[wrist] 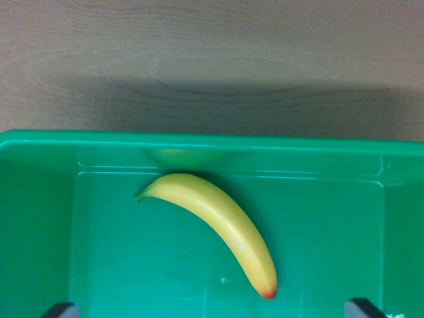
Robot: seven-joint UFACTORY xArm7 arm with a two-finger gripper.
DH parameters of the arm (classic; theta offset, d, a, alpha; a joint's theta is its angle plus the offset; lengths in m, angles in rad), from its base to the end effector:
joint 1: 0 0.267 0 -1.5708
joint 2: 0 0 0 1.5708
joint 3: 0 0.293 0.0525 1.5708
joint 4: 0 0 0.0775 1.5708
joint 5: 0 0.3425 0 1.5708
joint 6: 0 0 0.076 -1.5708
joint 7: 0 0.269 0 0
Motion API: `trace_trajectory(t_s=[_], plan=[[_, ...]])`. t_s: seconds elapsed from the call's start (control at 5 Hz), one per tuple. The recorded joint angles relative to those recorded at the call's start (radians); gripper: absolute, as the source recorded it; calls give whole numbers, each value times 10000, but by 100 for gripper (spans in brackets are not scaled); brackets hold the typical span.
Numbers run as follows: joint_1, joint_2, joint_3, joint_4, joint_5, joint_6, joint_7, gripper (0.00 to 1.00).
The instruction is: Pick fruit
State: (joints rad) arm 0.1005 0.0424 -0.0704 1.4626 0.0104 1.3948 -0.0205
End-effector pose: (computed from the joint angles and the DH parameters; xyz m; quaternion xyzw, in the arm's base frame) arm 0.4976 0.0178 0.3158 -0.9996 -0.0245 -0.0127 0.0037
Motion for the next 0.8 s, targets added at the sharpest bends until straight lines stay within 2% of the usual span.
trace_trajectory(t_s=[0.2,0.4,0.6,0.8], plan=[[6,127,-9,-261,-19,-400,-163,0],[6,127,-9,-261,-19,-400,-163,0],[13,253,-17,-522,-39,-800,-325,0],[13,253,-17,-522,-39,-800,-325,0]])
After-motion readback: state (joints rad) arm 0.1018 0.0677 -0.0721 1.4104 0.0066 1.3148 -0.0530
